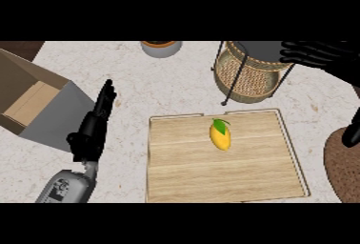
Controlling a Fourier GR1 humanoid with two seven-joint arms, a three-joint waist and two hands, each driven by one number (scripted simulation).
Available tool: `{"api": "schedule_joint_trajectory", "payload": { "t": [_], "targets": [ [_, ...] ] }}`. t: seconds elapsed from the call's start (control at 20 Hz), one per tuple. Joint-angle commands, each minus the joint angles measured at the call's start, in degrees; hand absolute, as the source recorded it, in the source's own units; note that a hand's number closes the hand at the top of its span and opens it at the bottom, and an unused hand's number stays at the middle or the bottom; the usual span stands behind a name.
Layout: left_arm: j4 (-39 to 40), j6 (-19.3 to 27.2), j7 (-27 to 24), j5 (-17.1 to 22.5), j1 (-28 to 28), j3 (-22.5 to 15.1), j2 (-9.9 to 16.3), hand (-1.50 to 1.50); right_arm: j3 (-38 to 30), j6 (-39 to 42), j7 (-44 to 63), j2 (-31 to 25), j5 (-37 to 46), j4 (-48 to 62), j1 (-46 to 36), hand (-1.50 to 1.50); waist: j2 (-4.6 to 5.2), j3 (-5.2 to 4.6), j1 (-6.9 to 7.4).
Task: Pick the lemon from the tray and place it in the tiered basket
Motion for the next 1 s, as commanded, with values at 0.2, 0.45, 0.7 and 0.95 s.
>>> {"api": "schedule_joint_trajectory", "payload": {
  "t": [0.2, 0.45, 0.7, 0.95],
  "targets": [
    [-0.96, 1.55, 1.96, -1.27, -0.28, -0.98, -1.31, 0.00, 5.30, 3.58, -0.52, -6.86, 21.82, -18.34, -8.51, -1.50, -0.48, -0.09, -0.38],
    [-2.56, 1.82, 3.37, -2.83, 0.32, -0.64, 0.03, 0.00, 12.38, 0.45, 2.08, -3.31, 32.59, -27.56, -6.74, -1.50, -0.42, -0.13, -1.01],
    [-6.06, 2.40, 4.76, -4.69, 2.72, -2.00, -1.53, 0.00, 18.08, -1.63, 5.52, 3.48, 40.01, -28.50, -5.37, -1.50, -0.34, -0.13, -0.92],
    [-1.39, 0.06, 5.24, -4.20, -0.69, 1.51, -2.41, 0.00, 18.03, 1.74, 10.39, 6.35, 39.92, -30.97, -5.54, -1.50, -0.31, -0.16, -1.33]
  ]
}}
